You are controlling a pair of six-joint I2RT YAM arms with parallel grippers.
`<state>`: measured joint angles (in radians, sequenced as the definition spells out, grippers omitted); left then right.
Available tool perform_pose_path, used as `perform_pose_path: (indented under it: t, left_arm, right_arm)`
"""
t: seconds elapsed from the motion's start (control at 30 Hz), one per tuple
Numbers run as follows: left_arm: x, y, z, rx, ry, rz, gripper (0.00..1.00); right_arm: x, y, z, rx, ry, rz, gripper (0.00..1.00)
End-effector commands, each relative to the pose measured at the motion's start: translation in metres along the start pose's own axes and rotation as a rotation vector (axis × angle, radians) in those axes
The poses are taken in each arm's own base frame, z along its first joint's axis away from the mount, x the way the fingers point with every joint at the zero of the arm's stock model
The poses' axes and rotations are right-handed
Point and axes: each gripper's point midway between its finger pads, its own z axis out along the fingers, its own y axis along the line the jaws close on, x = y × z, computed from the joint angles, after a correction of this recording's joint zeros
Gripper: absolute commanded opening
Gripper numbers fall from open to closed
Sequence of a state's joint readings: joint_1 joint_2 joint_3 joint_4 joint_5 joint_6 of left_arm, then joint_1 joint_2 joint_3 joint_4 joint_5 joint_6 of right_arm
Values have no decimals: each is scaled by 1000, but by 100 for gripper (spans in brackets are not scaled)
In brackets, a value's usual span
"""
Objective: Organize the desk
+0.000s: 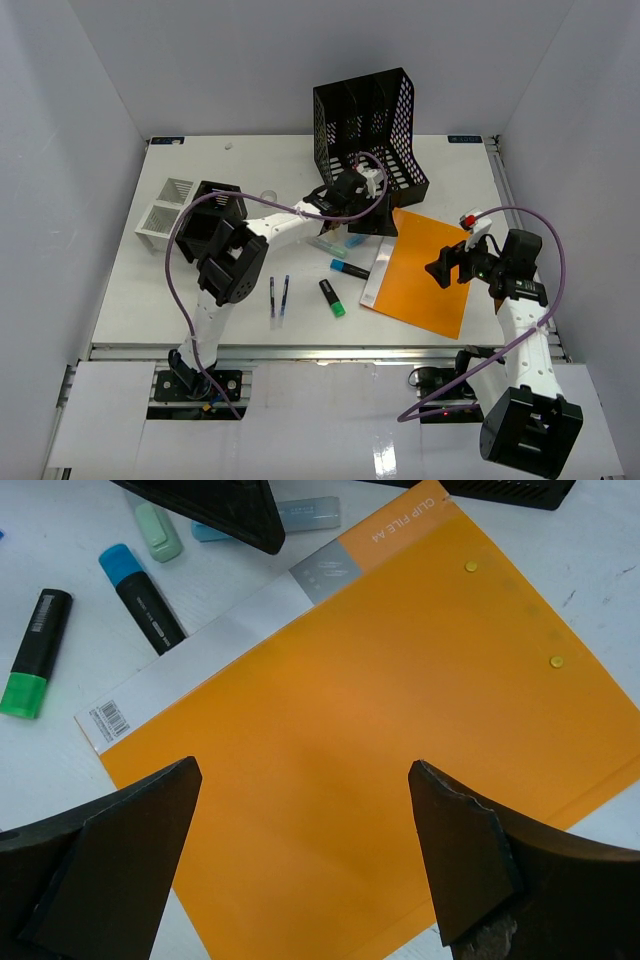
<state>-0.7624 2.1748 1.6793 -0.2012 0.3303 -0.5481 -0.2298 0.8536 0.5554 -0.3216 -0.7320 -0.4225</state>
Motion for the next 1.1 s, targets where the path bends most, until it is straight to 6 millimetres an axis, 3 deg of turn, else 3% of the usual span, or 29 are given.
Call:
perform_pose_path:
  t: [0.0,0.33,0.73,0.83,1.07]
  left_arm:
    - [0,1,-1,-66,26,47,84]
    - [35,-6,12,-8,130,42,77]
    - [47,-7,22,10,158,-14,71]
    - [49,-8,24,16,162,-18,71]
    - [46,-13,20,30,153,-17,71]
  right_arm:
    - [-18,1,-3,-20,-36,-18,92]
    - [-15,-2,-2,-11,-27,-12,95]
    - [-12,-9,-1,16,-16,-3,99]
    - [-4,-24,1,78,19,52,100]
    - [10,-70,6,112,67,413,95]
